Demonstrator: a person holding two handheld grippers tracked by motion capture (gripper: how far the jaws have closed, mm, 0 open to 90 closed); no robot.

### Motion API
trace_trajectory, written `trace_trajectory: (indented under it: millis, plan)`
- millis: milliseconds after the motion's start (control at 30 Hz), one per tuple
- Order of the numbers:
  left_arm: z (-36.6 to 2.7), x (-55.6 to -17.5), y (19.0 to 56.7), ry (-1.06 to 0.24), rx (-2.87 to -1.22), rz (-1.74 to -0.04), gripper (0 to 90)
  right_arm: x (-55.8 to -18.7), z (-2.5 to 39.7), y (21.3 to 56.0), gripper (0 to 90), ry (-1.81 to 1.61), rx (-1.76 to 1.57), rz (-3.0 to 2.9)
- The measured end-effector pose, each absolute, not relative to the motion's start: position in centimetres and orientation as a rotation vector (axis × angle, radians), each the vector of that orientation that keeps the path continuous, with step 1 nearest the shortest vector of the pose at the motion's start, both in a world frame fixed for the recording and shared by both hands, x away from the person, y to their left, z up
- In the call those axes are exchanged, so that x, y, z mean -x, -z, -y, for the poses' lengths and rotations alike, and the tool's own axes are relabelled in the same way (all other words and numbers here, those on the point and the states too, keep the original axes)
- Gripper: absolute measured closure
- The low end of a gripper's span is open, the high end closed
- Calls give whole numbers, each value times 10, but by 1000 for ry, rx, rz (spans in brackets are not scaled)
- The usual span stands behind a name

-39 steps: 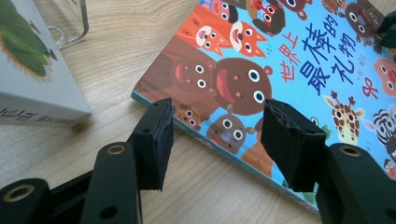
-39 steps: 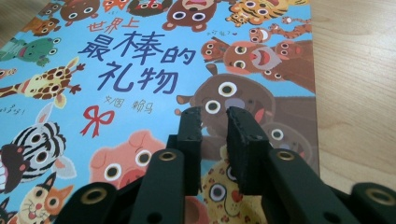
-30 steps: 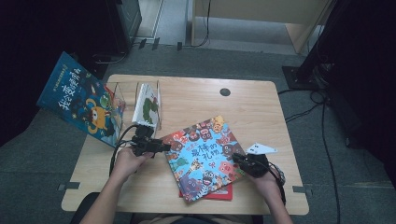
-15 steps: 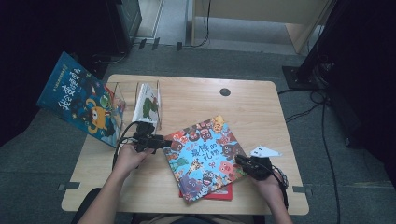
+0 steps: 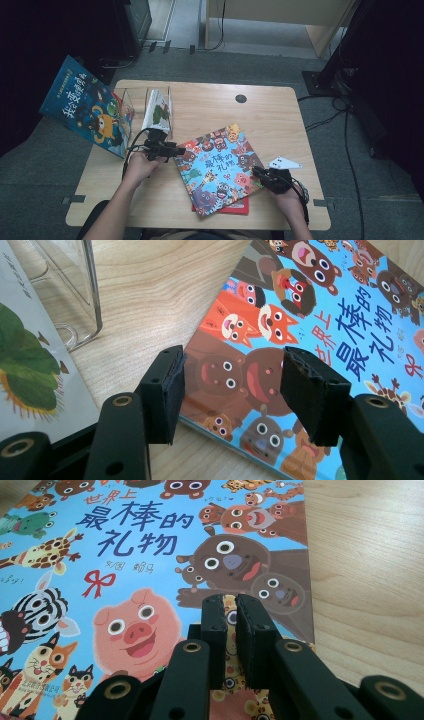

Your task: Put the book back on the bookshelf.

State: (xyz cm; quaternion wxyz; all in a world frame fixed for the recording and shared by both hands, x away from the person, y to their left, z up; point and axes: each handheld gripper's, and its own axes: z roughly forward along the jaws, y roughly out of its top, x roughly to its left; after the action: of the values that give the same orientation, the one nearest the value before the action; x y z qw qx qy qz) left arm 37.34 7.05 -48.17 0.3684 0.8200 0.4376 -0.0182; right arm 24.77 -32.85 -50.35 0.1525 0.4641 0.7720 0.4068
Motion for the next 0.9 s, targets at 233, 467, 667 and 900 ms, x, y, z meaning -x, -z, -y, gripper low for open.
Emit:
trace_trajectory:
  millis: [233,467,667,900]
  plan:
    - [-59,-378,480,23,-2141,-1105,431,-247,328,504,825,-1167,-1329,-2211]
    - [-57,-382,480,5,-2144,-1106,432,-248,328,504,825,-1166,-1321,-2207]
    - [-57,-387,485,14,-2200,-1122,431,-249,327,505,824,-1168,-1313,-2200]
    - [-59,-387,483,25,-2176,-1130,427,-249,328,505,832,-1180,-1325,-2201]
